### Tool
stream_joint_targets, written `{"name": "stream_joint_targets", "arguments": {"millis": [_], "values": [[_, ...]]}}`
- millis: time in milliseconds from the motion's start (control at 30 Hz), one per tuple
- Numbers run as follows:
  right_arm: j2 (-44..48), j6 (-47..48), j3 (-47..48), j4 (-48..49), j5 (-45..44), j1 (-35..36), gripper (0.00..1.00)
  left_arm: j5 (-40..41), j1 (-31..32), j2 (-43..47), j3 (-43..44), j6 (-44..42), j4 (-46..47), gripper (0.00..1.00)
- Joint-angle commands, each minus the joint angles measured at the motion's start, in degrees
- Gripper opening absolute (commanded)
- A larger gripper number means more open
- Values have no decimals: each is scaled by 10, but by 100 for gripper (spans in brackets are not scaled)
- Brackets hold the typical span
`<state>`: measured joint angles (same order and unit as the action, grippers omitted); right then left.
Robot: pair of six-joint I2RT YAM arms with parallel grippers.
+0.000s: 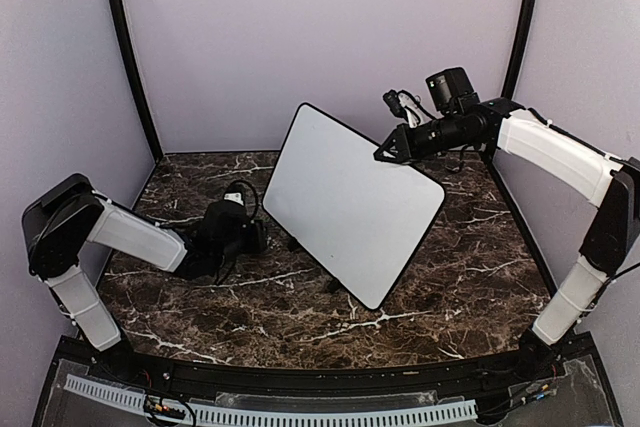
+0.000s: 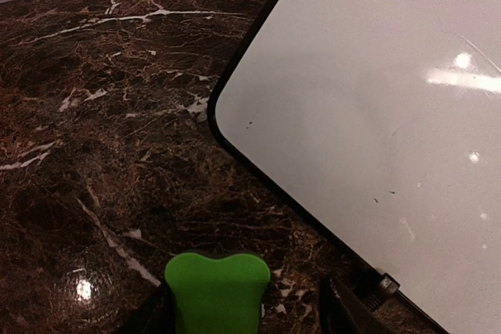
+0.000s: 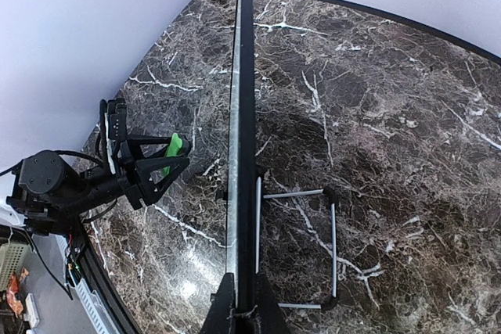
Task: Erase the whiteboard
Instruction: Erase the whiteboard from the whiteboard stand, then place the whiteboard eraser at the center of the board.
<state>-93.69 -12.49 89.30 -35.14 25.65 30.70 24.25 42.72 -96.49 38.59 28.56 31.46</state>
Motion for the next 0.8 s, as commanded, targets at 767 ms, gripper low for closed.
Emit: {"name": "stream_joint_targets", "arguments": {"millis": [767], "values": [[-26, 20, -26, -78, 22, 35, 0, -29, -118, -52, 23, 207, -195, 99]]}}
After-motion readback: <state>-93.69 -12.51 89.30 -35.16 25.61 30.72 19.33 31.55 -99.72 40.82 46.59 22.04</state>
